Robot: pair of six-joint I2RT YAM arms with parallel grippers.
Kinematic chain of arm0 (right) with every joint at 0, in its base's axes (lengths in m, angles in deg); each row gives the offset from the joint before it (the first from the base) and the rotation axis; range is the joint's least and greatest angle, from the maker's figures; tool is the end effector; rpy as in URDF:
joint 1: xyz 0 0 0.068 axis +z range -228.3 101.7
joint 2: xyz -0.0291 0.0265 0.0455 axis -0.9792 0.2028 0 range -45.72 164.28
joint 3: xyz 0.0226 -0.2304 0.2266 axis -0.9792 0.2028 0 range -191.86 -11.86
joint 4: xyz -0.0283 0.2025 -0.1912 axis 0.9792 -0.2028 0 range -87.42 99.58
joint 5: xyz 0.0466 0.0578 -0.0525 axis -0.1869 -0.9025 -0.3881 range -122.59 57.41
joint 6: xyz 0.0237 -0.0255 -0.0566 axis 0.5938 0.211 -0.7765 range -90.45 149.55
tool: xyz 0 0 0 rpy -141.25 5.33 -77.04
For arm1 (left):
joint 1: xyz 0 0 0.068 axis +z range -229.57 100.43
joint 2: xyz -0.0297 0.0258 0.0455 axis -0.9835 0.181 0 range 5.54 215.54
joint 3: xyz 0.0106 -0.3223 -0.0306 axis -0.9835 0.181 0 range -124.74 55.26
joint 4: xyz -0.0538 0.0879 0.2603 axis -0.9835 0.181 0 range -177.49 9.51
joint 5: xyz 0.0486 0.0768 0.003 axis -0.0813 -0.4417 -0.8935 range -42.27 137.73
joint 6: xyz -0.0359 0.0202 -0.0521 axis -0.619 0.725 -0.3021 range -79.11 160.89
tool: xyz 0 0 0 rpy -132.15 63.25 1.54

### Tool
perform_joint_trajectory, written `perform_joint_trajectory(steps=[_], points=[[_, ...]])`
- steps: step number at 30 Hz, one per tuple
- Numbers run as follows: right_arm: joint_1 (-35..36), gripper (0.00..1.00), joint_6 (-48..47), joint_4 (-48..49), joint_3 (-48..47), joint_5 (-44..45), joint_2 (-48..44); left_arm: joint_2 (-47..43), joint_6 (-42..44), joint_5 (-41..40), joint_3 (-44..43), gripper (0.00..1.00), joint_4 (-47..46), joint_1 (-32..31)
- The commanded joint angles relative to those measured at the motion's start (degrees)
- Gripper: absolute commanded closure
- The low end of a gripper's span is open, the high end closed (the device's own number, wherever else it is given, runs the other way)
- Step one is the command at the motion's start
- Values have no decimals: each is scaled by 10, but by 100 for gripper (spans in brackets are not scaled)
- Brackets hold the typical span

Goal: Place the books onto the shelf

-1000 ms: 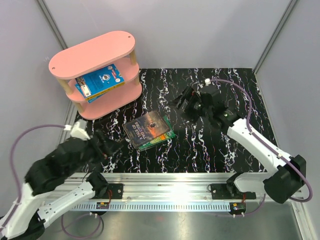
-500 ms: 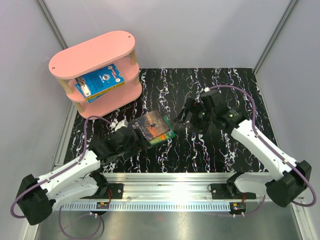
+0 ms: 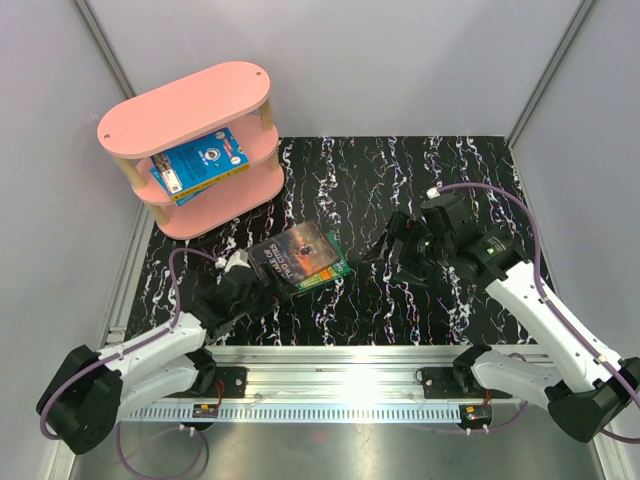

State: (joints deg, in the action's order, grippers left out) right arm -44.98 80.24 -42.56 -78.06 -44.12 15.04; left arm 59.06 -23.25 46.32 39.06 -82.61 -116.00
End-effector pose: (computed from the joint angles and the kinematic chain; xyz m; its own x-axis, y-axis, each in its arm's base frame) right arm 0.1691 0.1236 0.3831 -0.8903 0.3221 -0.3218 0.0571 0.7802 0.6229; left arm 0.1395 -0.1013 0.1703 -0.7567 -0.5596 -0.3380 -0.2338 0.7144 -0.6595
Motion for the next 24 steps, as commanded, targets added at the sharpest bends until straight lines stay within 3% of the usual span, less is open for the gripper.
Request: perform_joint_trajectory(steps=[1,12,15,16,20,24], points=[[-1,0,-10,-28,-16,12,-10,28,-5,11,28,2,-122,7],[-1,0,-9,-63,-10,15,-33,157,-34,11,65,3,-276,10],[-1,0,-10,-72,-10,16,-36,197,-35,14,55,9,-308,10],[-1,0,-10,-74,-10,15,-38,206,-35,27,49,24,-320,9],[-1,0,-14,-80,-6,19,-48,233,-38,36,41,55,-341,10],[-1,0,-17,-80,4,16,-51,234,-38,39,40,79,-343,9]])
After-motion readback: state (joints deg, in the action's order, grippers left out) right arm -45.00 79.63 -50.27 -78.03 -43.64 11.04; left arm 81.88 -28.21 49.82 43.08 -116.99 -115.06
